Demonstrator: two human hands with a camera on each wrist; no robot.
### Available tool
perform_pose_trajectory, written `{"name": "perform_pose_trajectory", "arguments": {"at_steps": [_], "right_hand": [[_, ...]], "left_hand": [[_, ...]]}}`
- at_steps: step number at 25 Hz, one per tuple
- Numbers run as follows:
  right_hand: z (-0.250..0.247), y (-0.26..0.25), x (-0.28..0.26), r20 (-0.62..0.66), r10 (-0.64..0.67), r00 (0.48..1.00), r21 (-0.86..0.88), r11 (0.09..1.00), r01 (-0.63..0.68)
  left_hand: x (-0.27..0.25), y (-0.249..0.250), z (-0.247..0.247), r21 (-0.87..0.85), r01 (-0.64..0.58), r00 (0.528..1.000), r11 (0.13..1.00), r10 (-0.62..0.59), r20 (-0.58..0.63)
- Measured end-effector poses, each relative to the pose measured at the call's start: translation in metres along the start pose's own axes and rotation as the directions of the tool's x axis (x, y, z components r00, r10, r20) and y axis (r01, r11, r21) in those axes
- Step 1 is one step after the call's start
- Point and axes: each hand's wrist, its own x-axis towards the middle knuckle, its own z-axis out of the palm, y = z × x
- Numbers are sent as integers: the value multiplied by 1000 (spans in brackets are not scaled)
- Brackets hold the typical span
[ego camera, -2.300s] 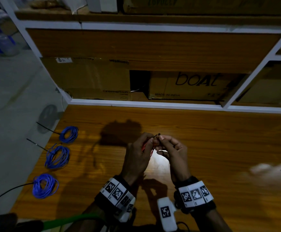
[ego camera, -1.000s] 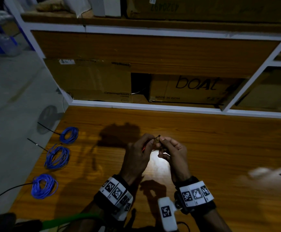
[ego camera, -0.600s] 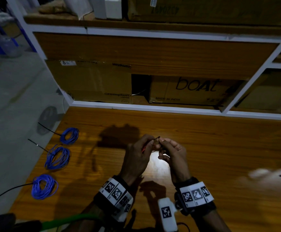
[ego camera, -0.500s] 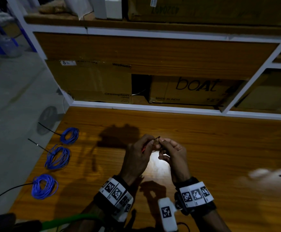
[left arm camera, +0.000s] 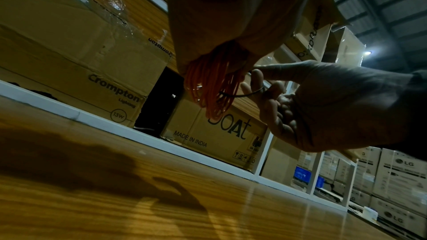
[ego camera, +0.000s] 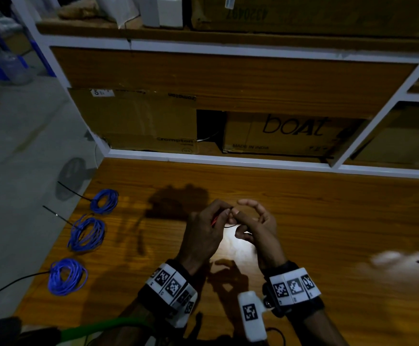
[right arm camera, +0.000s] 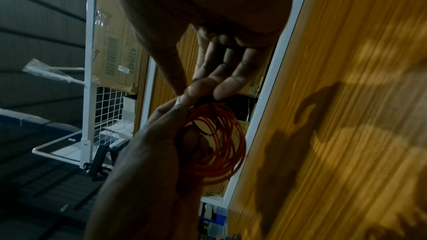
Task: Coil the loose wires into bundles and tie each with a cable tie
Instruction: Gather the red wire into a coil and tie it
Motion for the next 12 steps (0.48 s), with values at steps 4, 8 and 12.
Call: {"name": "perform_pose_trajectory", "arguments": {"at_steps": [4, 8, 12], "right_hand": [[-2, 0, 3, 20, -113, 993, -98, 989, 114], [-9, -6, 8, 78, -155, 985, -184, 969, 167], [-21, -14, 15, 215, -224, 951, -344, 894, 288]], "left_hand": [[4, 3, -3, -18, -18, 1000, 1000, 19, 17], [6, -1, -9, -68, 3, 998, 998, 2, 69], [7, -4, -11, -146, 104, 984, 984, -81, 158]]}}
